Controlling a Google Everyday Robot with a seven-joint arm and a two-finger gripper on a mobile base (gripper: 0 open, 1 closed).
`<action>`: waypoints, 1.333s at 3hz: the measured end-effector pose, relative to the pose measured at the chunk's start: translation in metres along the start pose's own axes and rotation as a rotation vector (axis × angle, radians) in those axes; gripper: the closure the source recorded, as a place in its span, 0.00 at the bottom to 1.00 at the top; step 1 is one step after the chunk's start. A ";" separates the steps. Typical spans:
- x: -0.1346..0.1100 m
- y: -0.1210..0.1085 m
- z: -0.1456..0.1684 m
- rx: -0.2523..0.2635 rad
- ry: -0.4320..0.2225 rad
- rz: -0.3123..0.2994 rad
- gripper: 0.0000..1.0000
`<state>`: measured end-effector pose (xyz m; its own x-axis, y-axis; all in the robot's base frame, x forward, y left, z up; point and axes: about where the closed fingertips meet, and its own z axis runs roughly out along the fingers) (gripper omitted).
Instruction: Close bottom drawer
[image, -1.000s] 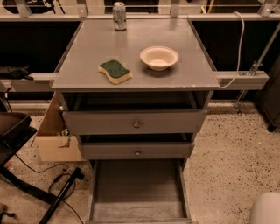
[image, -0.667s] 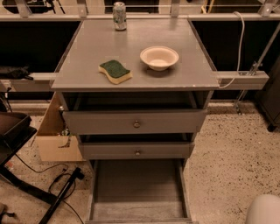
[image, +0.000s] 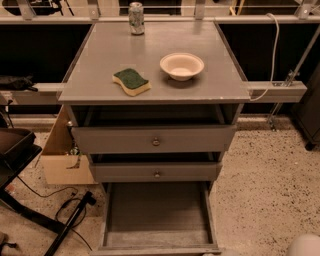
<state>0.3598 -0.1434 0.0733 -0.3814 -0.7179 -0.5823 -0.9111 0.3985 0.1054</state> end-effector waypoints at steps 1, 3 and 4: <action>-0.015 -0.012 0.002 0.012 -0.032 -0.024 1.00; -0.029 -0.043 -0.009 0.068 -0.069 -0.026 1.00; -0.036 -0.061 -0.013 0.091 -0.082 -0.029 1.00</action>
Offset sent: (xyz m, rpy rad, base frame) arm 0.0745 -0.0116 0.0275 0.0563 -0.1381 -0.0737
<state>0.4273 -0.1499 0.0982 -0.3379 -0.6825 -0.6481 -0.9021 0.4312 0.0161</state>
